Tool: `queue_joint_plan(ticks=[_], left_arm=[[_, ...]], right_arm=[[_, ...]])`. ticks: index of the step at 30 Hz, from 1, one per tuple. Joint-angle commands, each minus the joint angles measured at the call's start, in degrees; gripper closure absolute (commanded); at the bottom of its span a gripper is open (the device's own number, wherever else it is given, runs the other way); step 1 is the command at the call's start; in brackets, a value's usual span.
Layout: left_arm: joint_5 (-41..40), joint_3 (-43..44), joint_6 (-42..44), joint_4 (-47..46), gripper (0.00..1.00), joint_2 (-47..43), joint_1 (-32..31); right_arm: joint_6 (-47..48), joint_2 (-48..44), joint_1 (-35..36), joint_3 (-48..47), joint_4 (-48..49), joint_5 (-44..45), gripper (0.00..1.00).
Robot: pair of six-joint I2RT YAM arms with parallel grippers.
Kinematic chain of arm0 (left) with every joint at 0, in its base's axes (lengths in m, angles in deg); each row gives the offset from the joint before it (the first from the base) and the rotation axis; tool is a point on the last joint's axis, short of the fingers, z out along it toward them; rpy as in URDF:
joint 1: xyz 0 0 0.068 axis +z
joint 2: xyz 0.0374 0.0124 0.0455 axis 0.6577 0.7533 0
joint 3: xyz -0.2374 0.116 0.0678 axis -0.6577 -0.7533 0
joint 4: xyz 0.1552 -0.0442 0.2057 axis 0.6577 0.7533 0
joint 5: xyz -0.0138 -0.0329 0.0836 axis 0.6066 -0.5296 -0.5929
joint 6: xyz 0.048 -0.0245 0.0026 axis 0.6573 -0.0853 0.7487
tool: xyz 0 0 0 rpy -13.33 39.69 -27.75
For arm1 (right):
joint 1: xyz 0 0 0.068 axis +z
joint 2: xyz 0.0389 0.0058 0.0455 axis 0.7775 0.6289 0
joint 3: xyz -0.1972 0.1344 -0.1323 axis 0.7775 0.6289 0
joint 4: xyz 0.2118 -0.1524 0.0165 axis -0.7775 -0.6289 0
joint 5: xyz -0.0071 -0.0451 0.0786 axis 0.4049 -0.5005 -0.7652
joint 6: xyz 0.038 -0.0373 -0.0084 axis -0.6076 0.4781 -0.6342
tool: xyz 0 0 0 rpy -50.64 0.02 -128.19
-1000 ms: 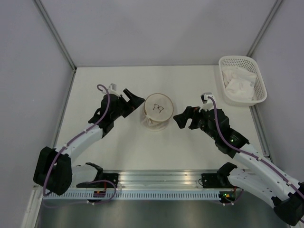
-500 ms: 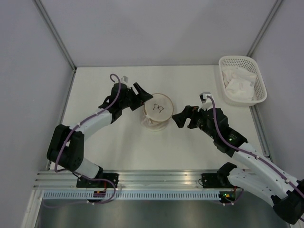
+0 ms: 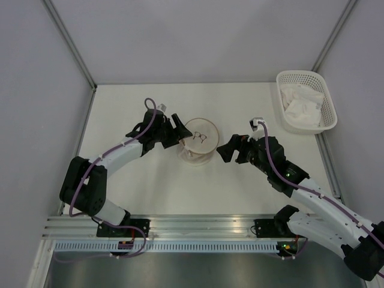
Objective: Unzip the laundry bag and remove the bra
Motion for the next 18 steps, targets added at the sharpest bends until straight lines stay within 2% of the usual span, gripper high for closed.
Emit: queue_joint_plan(ticks=[1, 7, 12, 15, 16, 18], left_arm=[[0.1, -1.7, 0.9, -0.7, 0.16, -2.5, -0.3], [3.5, -3.5, -4.5, -4.0, 0.17, -0.9, -1.8], [2.8, -4.9, -7.6, -8.0, 0.19, -0.1, -2.7], [2.3, -4.8, -8.5, -9.8, 0.3, 0.6, -2.9], [2.3, -4.7, -8.9, -10.1, 0.39, 1.0, -2.9], [2.4, -4.2, -9.1, -10.4, 0.49, 1.5, -2.9]], right_arm=[[-0.7, 0.4, 0.2, 0.3, 2.8, -0.3, 0.04], [-1.6, 1.8, 0.1, 1.1, 4.4, -1.4, 0.07], [-2.0, 1.9, 0.1, 2.1, 5.6, -1.6, 0.08], [-2.2, 2.1, 0.1, 2.5, 5.9, -1.6, 0.1], [-2.3, 2.1, 0.1, 2.7, 6.1, -1.6, 0.1], [-2.4, 2.3, 0.1, 2.9, 6.7, -3.0, 0.14]])
